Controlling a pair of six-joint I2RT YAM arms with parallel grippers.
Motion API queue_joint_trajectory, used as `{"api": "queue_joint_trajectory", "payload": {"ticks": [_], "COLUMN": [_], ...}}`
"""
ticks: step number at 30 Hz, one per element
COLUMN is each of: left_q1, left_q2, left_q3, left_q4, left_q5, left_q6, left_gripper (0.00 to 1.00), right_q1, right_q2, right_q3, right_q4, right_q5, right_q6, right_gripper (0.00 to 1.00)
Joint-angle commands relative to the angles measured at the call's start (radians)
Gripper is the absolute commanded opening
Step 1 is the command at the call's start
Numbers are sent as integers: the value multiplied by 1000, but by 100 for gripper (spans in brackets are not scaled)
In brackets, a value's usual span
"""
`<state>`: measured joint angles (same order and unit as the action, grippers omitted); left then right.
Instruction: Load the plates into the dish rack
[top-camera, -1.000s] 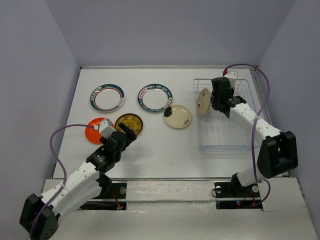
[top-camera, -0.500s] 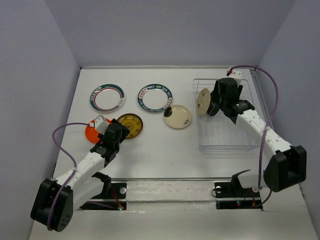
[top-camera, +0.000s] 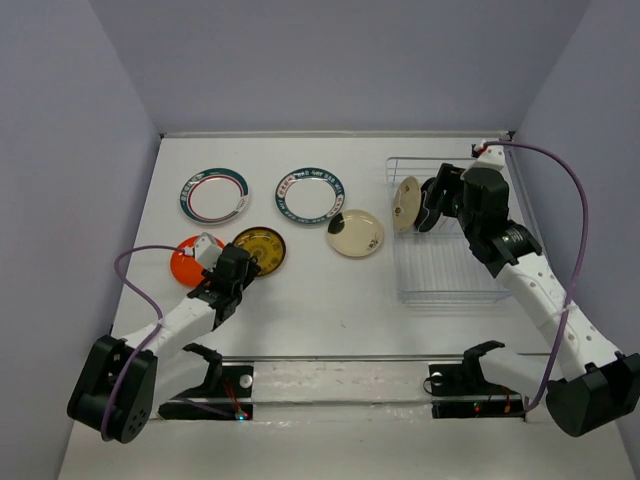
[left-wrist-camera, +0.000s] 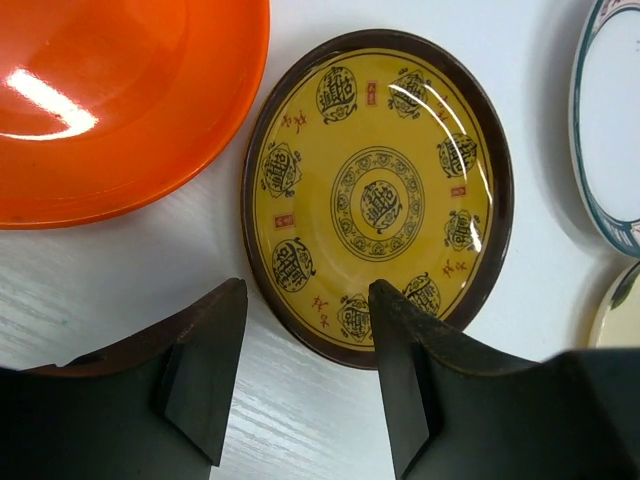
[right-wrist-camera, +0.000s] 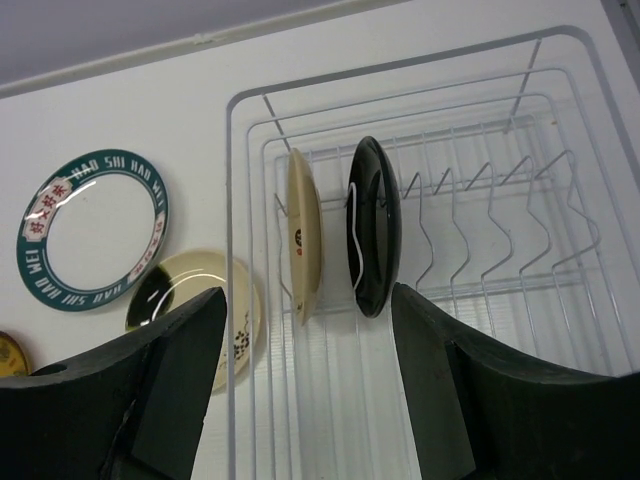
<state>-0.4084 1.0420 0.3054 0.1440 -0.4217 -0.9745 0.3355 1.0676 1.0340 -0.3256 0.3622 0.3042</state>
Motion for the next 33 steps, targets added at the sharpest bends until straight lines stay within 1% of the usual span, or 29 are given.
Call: {"api": "queue_joint_trajectory", "payload": {"ticks": [1, 3, 5, 6, 9, 10, 12, 13, 15, 17, 18, 19, 20, 21, 22, 23, 24, 25, 27, 28, 30, 31, 33], "left_q1": [3, 3, 2, 2, 2, 2, 2, 2, -6, -26, -35, -47, -61, -91, -105, -116, -133, -135, -135, -136, -139, -138, -139], "left_q2": [61, 70, 66, 69, 98, 107, 115, 109, 63, -14, -46, -78, -112, -181, -215, -250, -317, -348, -439, -462, -514, -523, -540], "left_q3": [-8, -5, -9, -9, 3, 8, 11, 11, -5, -20, -22, -19, -14, 1, 12, 29, 37, 46, 60, 60, 61, 64, 70], "left_q4": [54, 57, 68, 80, 100, 103, 118, 118, 120, 112, 103, 91, 76, 39, 22, 2, -39, -53, -73, -72, -55, -46, -21], "left_q5": [-14, -9, -12, -15, -14, -17, -22, -19, -17, -20, -20, -34, -46, -58, -83, -98, -112, -108, -82, -37, 10, 64, 112], "left_q6": [-30, -33, -29, -24, -21, -15, -4, 6, 14, 29, 36, 42, 48, 66, 80, 89, 102, 114, 131, 146, 160, 174, 180], "left_gripper": [60, 60, 56, 51, 41, 31, 19, 6, 6, 6, 6, 6, 6, 6, 6, 6, 6, 6, 6, 6, 6, 6, 6], "right_q1": [8, 8, 8, 8, 8, 8, 8, 8, 8, 8, 8, 8, 20, 20, 42, 52, 69, 120, 178, 230, 264, 290, 300], "right_q2": [-40, -52, -64, -66, -74, -77, -89, -110, -135, -169, -169, -166, -164, -163, -150, -140, -126, -114, -66, -45, 30, 58, 139], "right_q3": [-2, 0, 3, 3, 5, 6, 8, 6, 6, 17, 17, 21, 21, 12, -11, -17, -18, -17, -6, -2, 12, 17, 24], "right_q4": [37, 37, 37, 39, 39, 39, 39, 39, 37, 37, 37, 39, 63, 91, 120, 155, 161, 163, 174, 181, 209, 217, 234], "right_q5": [-62, -69, -80, -97, -132, -141, -161, -183, -218, -335, -336, -426, -475, -521, -595, -614, -621, -620, -611, -627, -664, -698, -723], "right_q6": [15, 12, 12, 15, 29, 30, 35, 38, 44, 62, 70, 79, 85, 95, 120, 134, 148, 147, 139, 135, 128, 127, 121], "right_gripper": [73, 73, 73, 73, 73, 73, 73, 73, 74, 80, 82, 83, 84, 85, 87, 87, 88, 89, 91, 92, 95, 95, 96]}}
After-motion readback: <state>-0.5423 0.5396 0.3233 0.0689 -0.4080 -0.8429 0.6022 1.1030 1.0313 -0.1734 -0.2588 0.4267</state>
